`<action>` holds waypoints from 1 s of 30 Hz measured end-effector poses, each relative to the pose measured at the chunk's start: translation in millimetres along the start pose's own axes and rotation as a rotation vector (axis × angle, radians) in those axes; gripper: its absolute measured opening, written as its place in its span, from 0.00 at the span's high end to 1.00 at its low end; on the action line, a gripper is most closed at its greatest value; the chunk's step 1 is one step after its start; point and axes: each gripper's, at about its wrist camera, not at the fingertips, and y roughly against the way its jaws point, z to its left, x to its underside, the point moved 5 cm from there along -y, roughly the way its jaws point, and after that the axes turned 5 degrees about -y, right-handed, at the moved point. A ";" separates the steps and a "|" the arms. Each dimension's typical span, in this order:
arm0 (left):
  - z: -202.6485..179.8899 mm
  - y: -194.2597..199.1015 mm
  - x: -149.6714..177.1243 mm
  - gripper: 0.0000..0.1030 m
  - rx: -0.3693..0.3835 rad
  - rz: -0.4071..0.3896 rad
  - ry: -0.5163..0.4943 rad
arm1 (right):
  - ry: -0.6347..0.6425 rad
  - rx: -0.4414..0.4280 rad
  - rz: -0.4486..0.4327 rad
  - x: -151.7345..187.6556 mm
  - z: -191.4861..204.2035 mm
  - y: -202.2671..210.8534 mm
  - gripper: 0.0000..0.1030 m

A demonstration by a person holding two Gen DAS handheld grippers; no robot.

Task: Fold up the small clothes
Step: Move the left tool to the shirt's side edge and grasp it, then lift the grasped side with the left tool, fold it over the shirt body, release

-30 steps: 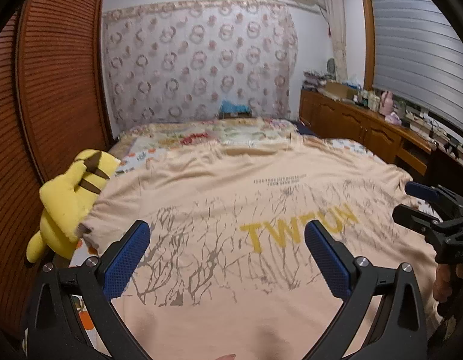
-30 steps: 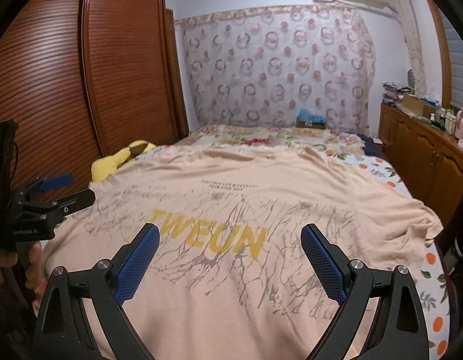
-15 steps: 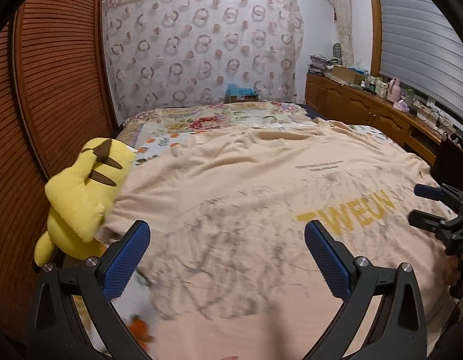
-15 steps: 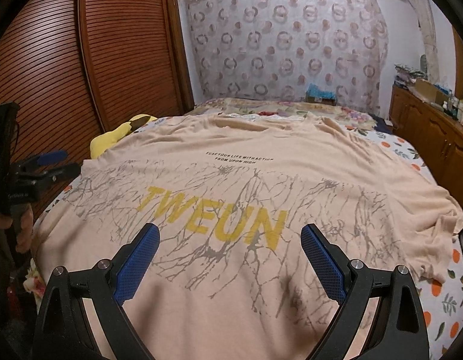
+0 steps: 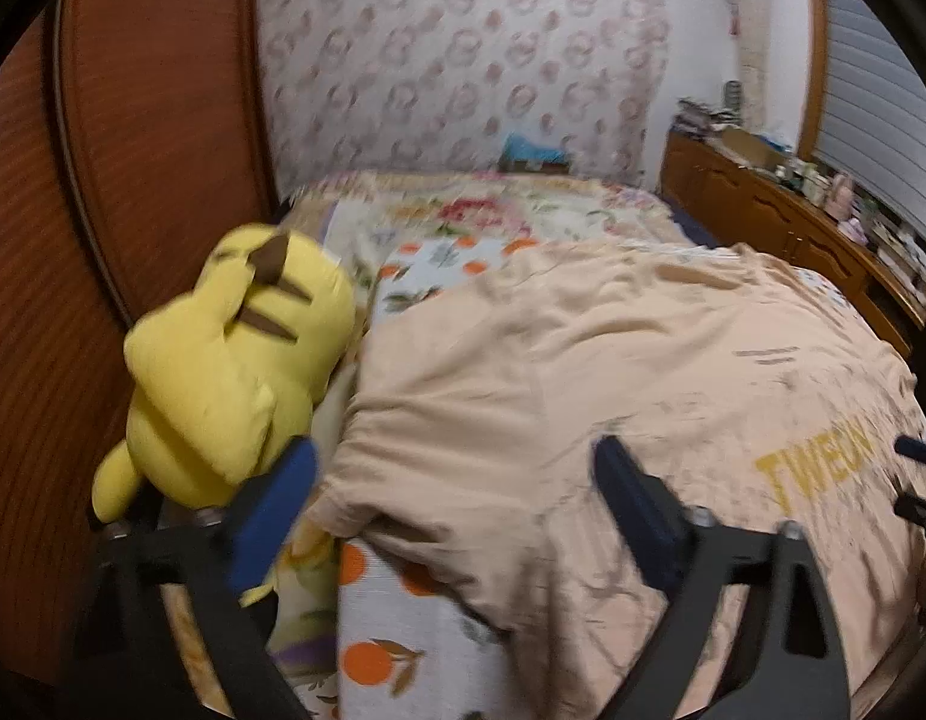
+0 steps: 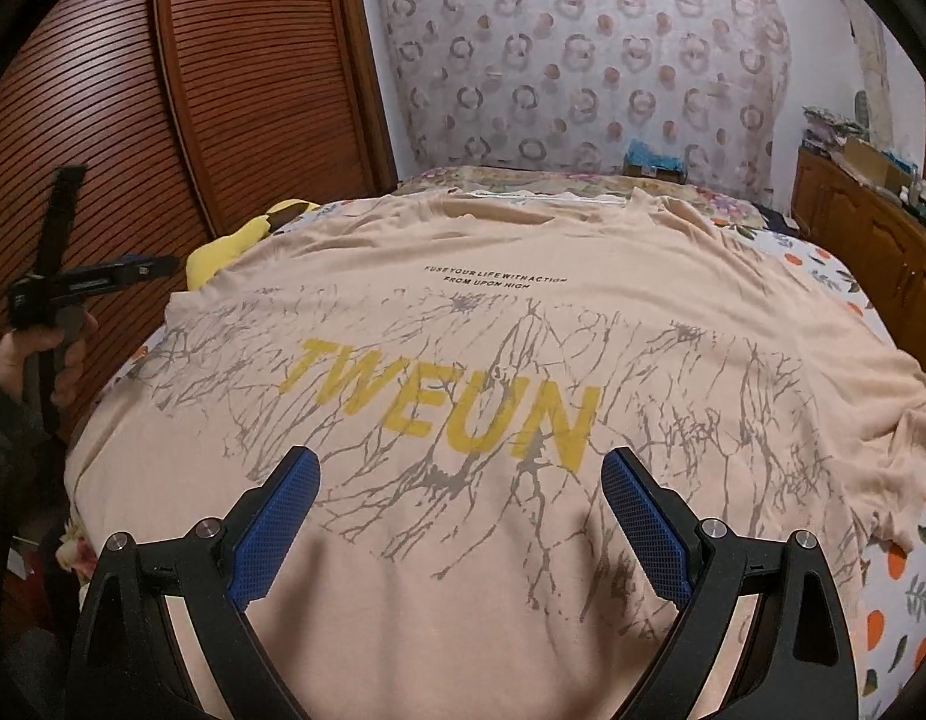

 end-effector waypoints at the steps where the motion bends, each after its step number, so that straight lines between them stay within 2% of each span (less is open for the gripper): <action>1: 5.5 -6.6 2.3 0.28 0.008 0.025 0.024 | 0.000 -0.002 -0.001 0.2 -0.2 -0.3 0.07; 4: 13.3 -25.4 10.7 0.36 0.042 0.091 0.069 | 0.000 0.000 0.000 0.5 -2.4 -0.5 0.07; 7: 15.4 -41.2 17.9 0.39 0.006 0.164 0.060 | 0.006 0.004 -0.007 -0.6 -2.0 -0.9 0.07; 13: 18.9 -39.9 27.9 0.42 0.000 0.194 0.075 | 0.013 0.010 -0.017 -0.9 0.4 -1.6 0.07; 15: 19.6 -37.9 29.8 0.42 0.007 0.194 0.070 | 0.016 0.010 -0.019 -0.3 1.2 -2.2 0.07; 18: 21.0 -34.8 30.3 0.57 -0.001 0.183 0.053 | 0.016 0.009 -0.017 0.1 0.9 -1.8 0.07; 20: 22.8 -31.8 26.5 0.81 -0.034 0.167 0.032 | 0.016 0.009 -0.018 0.0 0.8 -1.6 0.07; 23: 21.5 -31.4 21.1 0.88 -0.011 0.164 0.011 | 0.015 0.008 -0.017 0.1 0.9 -1.6 0.07; 26: 18.6 -27.3 13.5 0.90 -0.045 0.142 -0.030 | 0.015 0.007 -0.018 -0.4 0.9 -1.6 0.07; 30: 3.8 -8.0 -9.9 0.91 -0.023 0.050 -0.056 | 0.013 0.009 -0.014 0.7 1.4 -2.0 0.07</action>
